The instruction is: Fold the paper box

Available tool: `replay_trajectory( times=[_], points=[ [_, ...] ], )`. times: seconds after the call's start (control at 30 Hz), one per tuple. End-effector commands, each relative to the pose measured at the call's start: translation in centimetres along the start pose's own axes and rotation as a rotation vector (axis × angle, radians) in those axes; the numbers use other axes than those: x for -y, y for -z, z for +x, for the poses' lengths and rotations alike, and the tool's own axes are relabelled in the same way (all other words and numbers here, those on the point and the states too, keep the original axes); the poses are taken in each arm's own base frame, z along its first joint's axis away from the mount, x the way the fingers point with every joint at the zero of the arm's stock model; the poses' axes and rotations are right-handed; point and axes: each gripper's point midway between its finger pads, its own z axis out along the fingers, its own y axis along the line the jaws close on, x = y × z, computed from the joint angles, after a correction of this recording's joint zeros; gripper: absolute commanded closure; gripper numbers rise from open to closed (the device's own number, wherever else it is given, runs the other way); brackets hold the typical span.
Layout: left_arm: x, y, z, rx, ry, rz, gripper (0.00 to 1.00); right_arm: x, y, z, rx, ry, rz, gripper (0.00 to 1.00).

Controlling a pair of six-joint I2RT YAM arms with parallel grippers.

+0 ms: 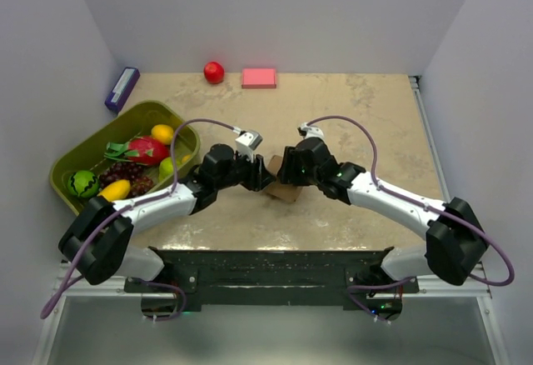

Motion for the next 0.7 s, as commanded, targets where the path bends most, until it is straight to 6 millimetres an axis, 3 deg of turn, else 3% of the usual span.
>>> replay_trajectory(
  times=[0.0,0.17,0.43,0.53,0.67],
  points=[
    [-0.1,0.4,-4.3,0.084,-0.068,-0.054,0.55,0.1,1.7,-2.1,0.052,0.008,0.028,0.39],
    [-1.2,0.2,-5.5,0.105,-0.046,-0.089,0.54,1.0,1.8,-2.3,0.054,-0.024,0.017,0.33],
    [-0.2,0.0,-9.0,0.190,-0.066,-0.056,0.53,0.8,2.1,-2.8,0.068,-0.026,0.011,0.32],
    [-1.2,-0.9,-9.3,0.174,-0.091,-0.096,0.51,1.3,2.3,-2.8,0.070,-0.032,0.031,0.32],
    [-3.3,-3.0,-7.3,0.091,-0.109,-0.142,0.52,2.1,2.2,-2.6,0.069,-0.045,0.049,0.31]
  ],
)
